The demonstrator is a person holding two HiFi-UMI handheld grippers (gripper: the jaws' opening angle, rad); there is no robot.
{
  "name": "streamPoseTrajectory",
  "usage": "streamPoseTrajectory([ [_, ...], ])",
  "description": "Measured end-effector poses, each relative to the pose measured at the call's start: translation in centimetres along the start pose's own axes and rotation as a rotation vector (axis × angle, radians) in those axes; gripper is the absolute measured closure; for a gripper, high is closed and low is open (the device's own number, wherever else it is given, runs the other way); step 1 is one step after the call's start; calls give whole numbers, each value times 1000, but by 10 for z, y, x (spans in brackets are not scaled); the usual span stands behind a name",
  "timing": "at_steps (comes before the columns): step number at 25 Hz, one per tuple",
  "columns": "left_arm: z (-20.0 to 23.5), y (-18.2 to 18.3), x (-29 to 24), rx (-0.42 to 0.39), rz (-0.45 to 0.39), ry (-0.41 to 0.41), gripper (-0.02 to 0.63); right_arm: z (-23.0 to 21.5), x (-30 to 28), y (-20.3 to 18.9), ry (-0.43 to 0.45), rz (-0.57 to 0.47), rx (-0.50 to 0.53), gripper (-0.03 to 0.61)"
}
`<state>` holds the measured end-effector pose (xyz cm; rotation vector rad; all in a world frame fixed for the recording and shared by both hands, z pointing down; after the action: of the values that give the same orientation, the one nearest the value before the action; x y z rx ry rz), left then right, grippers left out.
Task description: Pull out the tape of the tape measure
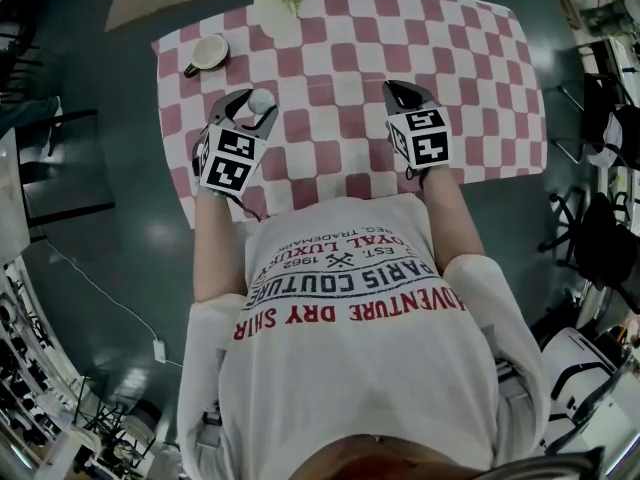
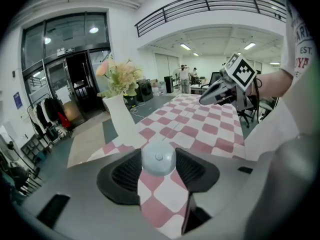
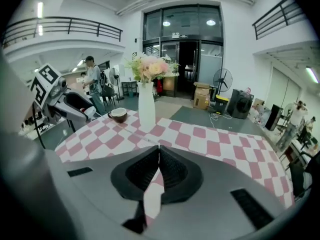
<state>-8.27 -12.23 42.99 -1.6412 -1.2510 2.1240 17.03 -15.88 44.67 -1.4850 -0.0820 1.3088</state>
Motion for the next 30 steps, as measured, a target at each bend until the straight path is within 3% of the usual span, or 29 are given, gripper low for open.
streamPoseTrajectory([
  [6, 9, 0, 3, 27, -19, 10, 383, 0, 0, -1, 8, -12, -28, 546],
  [11, 3, -4, 2, 78, -42, -68, 383, -8, 1, -6, -8, -3, -47, 546],
  [16, 22, -16, 5, 94, -9, 15, 383, -26, 5, -19, -70, 43, -46, 546],
  [18, 27, -16, 10, 124, -30, 11, 383, -28, 6, -18, -60, 30, -60, 546],
  [25, 26, -15, 11, 116, -37, 13, 383, -30, 4, -19, -64, 31, -58, 546],
  [30, 24, -11, 11, 124, -69, 18, 383, -40, 5, -27, -113, 67, -66, 546],
])
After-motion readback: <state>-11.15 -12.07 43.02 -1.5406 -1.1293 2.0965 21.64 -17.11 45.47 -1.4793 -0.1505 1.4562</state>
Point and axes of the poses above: the fingertips, and each gripper's own axes: x backward along the fingers, z to its left, y out of its top, the point moved 4 cm from there along x, backward along the fingers, and after that the axes turned 15 degrees about x, right-handed, at the moved point
